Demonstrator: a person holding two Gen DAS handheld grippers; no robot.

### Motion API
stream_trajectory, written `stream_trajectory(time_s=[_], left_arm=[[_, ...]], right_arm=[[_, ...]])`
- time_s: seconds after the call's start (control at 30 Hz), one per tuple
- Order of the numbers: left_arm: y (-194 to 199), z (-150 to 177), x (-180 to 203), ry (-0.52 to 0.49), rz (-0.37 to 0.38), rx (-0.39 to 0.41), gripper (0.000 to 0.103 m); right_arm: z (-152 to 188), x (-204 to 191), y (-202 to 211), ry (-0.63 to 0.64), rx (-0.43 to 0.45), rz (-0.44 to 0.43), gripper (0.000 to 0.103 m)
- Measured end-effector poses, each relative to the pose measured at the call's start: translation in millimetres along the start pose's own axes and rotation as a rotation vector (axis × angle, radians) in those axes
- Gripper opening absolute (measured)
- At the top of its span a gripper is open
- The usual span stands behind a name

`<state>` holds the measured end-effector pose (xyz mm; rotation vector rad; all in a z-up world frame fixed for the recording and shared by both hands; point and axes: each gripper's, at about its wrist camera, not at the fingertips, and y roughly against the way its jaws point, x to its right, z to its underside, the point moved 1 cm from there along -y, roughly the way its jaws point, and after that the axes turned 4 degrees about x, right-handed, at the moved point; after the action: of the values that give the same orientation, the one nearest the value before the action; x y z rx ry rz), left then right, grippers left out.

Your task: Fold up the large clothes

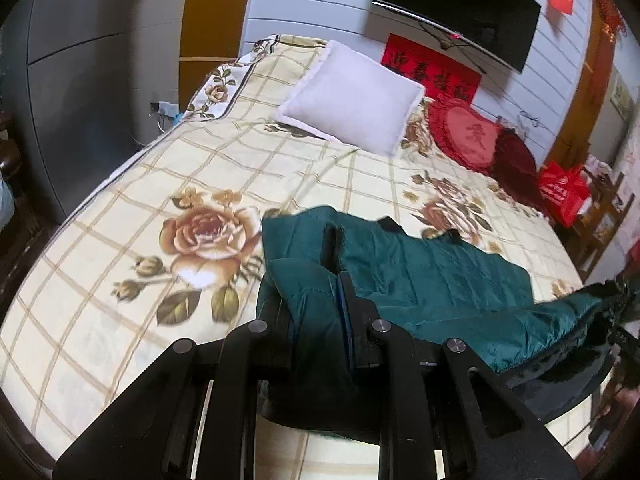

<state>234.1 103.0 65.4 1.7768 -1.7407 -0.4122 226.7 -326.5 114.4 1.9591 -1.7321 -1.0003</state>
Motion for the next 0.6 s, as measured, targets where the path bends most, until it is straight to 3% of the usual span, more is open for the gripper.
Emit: stream_trajectory(time_s=[0.37, 0.57, 0.6], left_arm=[[-87, -35, 5, -0.004, -0.105, -0.020, 0.017], [-148, -30, -1, 0.040, -0.144, -0.110, 0.017], [-153, -28, -3, 0.053, -0.144, -0.121, 0.017]], right_arm=[[-37, 17, -81, -0.008, -0.047, 0.104, 0.021], [-29, 36, -135, -0.108, -0.107, 0.123, 0.021], [-27, 40, -140, -0.134, -0.101, 0.105, 0.026]])
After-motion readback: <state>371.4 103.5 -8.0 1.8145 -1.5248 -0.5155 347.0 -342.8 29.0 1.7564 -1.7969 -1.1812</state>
